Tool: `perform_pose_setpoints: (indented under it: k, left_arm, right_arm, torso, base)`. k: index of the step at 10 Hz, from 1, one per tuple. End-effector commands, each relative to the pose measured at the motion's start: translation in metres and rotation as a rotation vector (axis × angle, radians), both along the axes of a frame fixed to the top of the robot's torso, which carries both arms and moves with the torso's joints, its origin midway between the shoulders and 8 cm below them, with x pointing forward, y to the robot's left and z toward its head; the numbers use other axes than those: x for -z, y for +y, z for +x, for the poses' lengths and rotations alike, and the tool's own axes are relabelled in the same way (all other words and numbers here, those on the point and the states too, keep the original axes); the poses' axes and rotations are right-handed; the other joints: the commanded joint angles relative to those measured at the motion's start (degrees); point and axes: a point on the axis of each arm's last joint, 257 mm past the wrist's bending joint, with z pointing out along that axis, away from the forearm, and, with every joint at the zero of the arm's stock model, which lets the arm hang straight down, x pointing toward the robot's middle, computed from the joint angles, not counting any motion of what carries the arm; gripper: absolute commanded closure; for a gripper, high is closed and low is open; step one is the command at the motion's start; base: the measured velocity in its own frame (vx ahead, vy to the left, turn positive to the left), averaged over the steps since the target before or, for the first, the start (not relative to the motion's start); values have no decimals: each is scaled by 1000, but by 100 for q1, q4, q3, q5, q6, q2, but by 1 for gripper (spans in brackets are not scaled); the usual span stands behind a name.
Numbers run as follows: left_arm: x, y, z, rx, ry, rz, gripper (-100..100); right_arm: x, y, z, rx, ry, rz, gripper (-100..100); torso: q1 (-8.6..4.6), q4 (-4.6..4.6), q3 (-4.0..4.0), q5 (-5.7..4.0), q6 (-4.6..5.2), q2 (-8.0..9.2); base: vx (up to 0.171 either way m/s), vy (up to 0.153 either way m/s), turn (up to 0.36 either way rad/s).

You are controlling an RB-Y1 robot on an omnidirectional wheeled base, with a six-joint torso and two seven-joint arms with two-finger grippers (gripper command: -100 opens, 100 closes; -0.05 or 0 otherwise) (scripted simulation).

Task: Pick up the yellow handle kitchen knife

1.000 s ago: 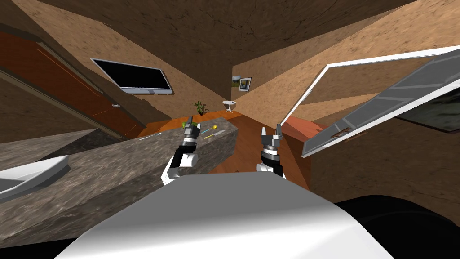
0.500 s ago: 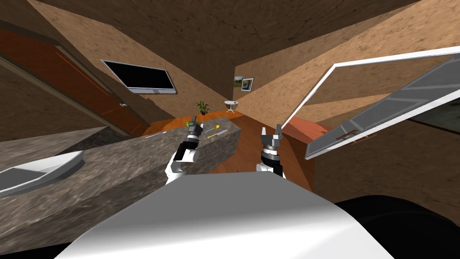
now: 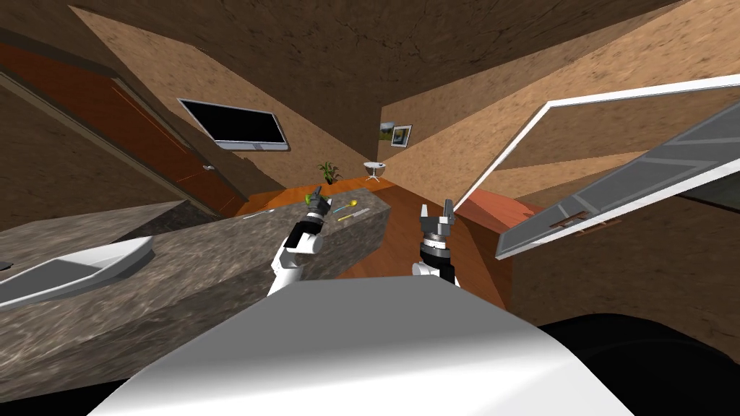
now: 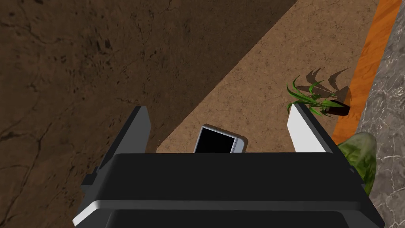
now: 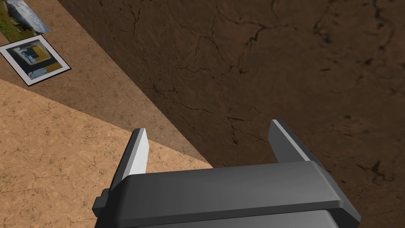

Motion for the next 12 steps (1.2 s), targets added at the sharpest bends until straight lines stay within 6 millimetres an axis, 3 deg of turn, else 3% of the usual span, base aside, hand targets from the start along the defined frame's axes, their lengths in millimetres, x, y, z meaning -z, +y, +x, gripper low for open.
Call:
perform_pose_setpoints:
  k: [1, 7, 12]
  left_arm:
    - [7, -3, 3, 5, 33, -3, -100]
    - [28, -23, 43, 79, 185, -98, -100]
    - [55, -32, 56, 101, 316, -120, -100]
  right_arm:
    - [0, 0, 0, 0, 0, 0, 0]
    - [0, 0, 0, 0, 0, 0, 0]
    - [0, 0, 0, 0, 0, 0, 0]
  torso:
    - [0, 0, 0, 0, 0, 0]
    - [-8, 0, 0, -1, 0, -1]
    - [-9, -1, -2, -2, 1, -3]
  base:
    - [-1, 21, -9]
    - [-4, 33, 46]
    - [1, 16, 23]
